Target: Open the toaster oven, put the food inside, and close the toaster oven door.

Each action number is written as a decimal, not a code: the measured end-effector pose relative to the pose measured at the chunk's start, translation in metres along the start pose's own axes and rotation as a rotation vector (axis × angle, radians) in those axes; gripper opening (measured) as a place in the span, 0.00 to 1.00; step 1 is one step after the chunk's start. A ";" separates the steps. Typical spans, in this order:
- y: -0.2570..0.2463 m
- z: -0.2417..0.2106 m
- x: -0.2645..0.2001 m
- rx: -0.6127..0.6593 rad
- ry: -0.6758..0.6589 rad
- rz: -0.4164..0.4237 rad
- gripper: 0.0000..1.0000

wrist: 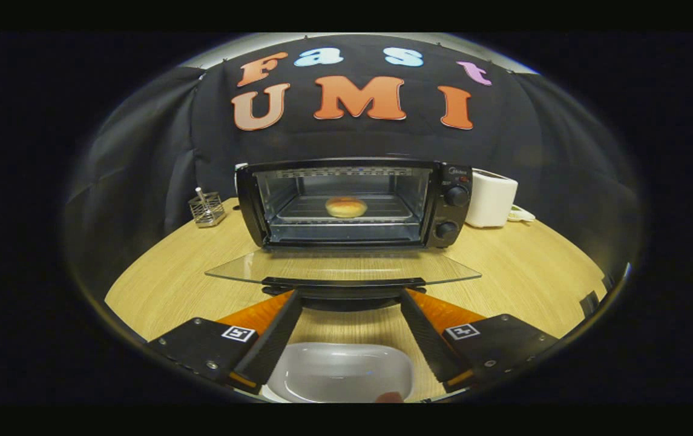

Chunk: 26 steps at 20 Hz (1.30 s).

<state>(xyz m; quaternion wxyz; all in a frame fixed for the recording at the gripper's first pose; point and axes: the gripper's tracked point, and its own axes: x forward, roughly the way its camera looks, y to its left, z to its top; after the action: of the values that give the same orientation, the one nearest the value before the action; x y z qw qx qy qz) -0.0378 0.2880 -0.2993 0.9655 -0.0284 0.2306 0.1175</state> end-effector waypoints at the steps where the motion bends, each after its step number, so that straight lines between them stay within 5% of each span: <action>1: 0.000 0.005 0.000 0.000 -0.013 0.000 0.98; 26: 0.010 0.141 0.075 0.022 -0.224 0.009 1.00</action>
<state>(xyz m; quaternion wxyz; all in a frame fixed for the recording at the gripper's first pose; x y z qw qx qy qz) 0.0867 0.3293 -0.2070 0.9850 -0.0033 0.1228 0.1215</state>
